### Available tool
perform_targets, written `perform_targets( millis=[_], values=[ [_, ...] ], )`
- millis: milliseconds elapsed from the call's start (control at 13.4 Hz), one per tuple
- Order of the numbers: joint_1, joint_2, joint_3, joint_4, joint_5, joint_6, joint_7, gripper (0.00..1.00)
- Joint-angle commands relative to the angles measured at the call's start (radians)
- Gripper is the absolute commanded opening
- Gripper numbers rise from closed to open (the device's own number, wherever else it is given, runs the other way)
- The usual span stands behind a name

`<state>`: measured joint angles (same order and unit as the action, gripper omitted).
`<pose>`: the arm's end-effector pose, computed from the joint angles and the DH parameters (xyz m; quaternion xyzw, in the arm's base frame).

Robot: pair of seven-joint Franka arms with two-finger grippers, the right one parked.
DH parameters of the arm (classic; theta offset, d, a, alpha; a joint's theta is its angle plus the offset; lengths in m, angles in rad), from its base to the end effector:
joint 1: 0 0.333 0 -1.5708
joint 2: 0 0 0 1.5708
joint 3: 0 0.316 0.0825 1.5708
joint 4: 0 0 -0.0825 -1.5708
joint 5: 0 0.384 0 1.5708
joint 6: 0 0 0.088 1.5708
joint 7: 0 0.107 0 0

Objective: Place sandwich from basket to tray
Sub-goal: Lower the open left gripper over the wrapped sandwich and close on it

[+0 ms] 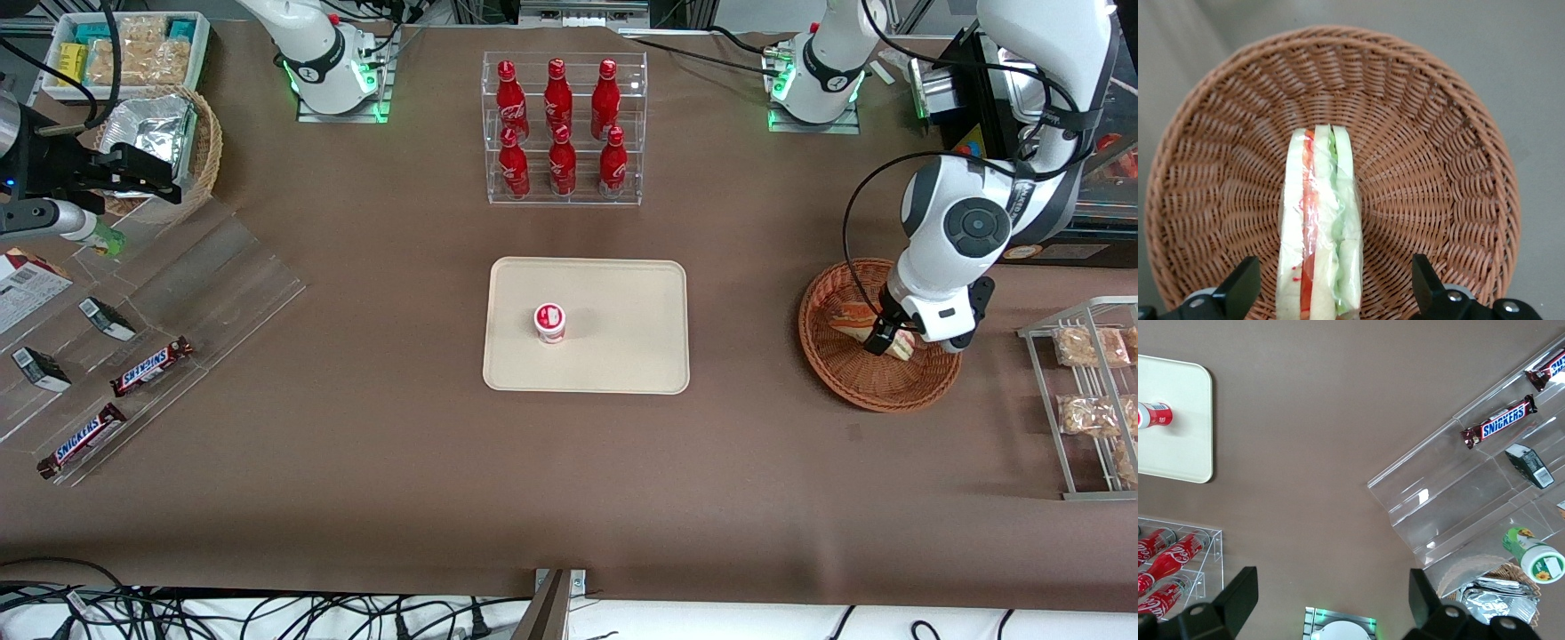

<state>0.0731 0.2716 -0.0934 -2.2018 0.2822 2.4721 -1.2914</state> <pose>0.5547 -0.0120 0.2585 -0.8622 -0.5010 -0.0466 0.0586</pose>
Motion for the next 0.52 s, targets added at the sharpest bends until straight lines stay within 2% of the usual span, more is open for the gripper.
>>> perform_targets(
  millis=[0,149,223,446],
  values=[
    [0.008,0.011,0.0,-0.018,0.047,0.031,-0.029,1.0],
    [0.008,0.027,0.0,-0.018,0.069,0.031,-0.029,1.0],
    [0.01,0.031,0.0,-0.018,0.069,0.031,-0.029,0.87],
    [0.01,0.041,0.0,-0.018,0.072,0.044,-0.028,0.11]
  ],
)
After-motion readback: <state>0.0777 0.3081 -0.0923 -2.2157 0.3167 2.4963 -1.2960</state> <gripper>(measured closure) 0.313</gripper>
